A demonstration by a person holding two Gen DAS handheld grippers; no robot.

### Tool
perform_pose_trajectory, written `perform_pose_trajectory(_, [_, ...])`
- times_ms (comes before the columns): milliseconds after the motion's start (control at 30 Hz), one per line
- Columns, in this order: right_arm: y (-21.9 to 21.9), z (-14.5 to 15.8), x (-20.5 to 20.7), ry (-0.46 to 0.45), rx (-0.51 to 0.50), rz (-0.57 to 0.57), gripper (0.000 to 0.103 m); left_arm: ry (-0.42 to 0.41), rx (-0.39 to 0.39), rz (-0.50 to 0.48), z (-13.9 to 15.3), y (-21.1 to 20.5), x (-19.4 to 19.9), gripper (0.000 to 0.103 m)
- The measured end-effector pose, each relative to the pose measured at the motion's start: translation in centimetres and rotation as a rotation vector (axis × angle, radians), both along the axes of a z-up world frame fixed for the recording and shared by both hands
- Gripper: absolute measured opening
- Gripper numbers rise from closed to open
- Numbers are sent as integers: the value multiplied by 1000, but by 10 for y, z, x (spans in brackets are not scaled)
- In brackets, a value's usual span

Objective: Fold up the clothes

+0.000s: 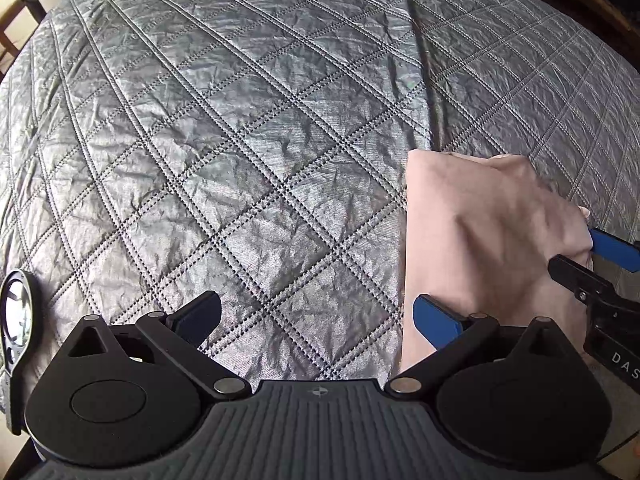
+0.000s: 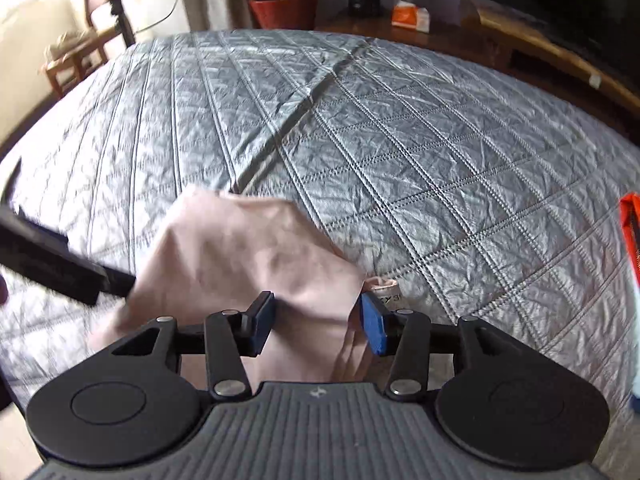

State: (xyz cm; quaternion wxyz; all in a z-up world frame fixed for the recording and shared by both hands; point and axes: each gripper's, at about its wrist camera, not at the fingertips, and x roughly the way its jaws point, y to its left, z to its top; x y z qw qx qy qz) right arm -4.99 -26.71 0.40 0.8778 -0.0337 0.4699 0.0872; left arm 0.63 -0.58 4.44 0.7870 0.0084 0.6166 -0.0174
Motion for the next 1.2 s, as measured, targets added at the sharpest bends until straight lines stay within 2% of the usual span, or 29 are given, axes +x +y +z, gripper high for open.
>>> perform_pose_trajectory(33, [-4,4,-8,-8,-5,-26,51,-1,-1,-3,0,0,-1,103])
perform_pose_trajectory(133, [-17,17,-36,-28,11,-116,53,-7,-3,-8,1,1,-6,103])
perform_pose_trajectory(167, [-23,24,-49,-30,62,-160,54,-11,0,-9,1,1,-9,103])
perform_pose_trajectory(233, [-33,37,-73,-35,171,-241,66,-20,4,-5,3,1,-19,103])
perform_pose_trajectory(267, [-34,43,-86,-44,216,-267,68,-25,5,-3,4,1,-24,103])
perform_pose_trajectory(367, [-29,55,-124,-80,298,-341,71,-45,24,-15,8,-4,-51,103])
perform_pose_trajectory(433, [-26,57,-141,-93,346,-393,78,-23,17,-47,12,-9,-70,103])
perform_pose_trajectory(533, [-25,55,-160,-96,412,-424,73,1,-35,-52,25,-11,-98,103])
perform_pose_trajectory(633, [-29,54,-164,-137,447,-455,73,-35,-38,-67,52,-38,-129,103])
perform_pose_trajectory(767, [-34,49,-163,-101,495,-512,69,-102,-5,-113,87,-38,-163,103])
perform_pose_trajectory(933, [-19,49,-159,-94,461,-461,68,-202,18,-135,133,-38,-202,103])
perform_pose_trajectory(1200, [-24,46,-161,-89,481,-461,68,-272,27,-142,179,-55,-225,103])
